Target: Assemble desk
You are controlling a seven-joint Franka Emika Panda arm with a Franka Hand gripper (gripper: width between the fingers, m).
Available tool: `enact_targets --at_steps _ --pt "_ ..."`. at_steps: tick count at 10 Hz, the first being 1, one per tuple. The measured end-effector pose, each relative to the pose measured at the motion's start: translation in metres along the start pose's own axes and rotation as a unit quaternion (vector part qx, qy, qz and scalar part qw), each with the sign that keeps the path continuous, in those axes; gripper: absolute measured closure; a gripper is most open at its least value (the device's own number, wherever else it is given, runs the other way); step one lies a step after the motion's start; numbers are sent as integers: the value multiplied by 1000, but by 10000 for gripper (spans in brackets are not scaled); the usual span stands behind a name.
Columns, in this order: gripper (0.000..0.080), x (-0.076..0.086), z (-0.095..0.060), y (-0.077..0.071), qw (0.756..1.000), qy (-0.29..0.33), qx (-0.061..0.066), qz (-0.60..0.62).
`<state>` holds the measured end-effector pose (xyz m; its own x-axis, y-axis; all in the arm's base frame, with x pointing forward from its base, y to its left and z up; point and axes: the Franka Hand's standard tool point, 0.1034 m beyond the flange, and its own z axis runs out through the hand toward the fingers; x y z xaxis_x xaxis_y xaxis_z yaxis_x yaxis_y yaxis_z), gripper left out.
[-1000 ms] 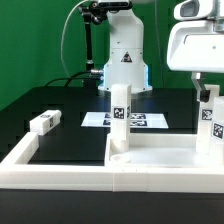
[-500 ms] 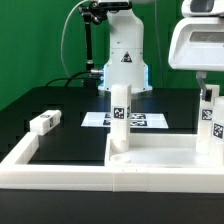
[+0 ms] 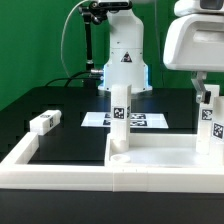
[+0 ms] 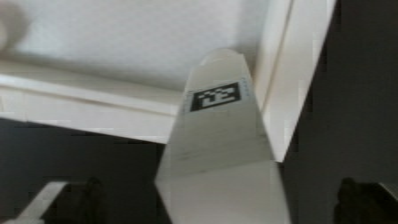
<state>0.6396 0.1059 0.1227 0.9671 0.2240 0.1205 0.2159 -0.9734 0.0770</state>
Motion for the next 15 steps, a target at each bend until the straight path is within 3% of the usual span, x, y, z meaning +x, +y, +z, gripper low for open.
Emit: enact_targets --at_steps 2,4,6,9,11,14,15 --pt "163 0 0 1 1000 0 0 3" --pt "512 0 0 1 1000 0 0 26" --pt "512 0 0 1 1000 0 0 28" --pt "512 0 0 2 984 0 1 177" --pt "512 -1 0 5 959 -2 -2 284" --pt "512 -6 0 20 922 -7 -13 386" --pt "450 -6 1 20 910 -7 -13 414"
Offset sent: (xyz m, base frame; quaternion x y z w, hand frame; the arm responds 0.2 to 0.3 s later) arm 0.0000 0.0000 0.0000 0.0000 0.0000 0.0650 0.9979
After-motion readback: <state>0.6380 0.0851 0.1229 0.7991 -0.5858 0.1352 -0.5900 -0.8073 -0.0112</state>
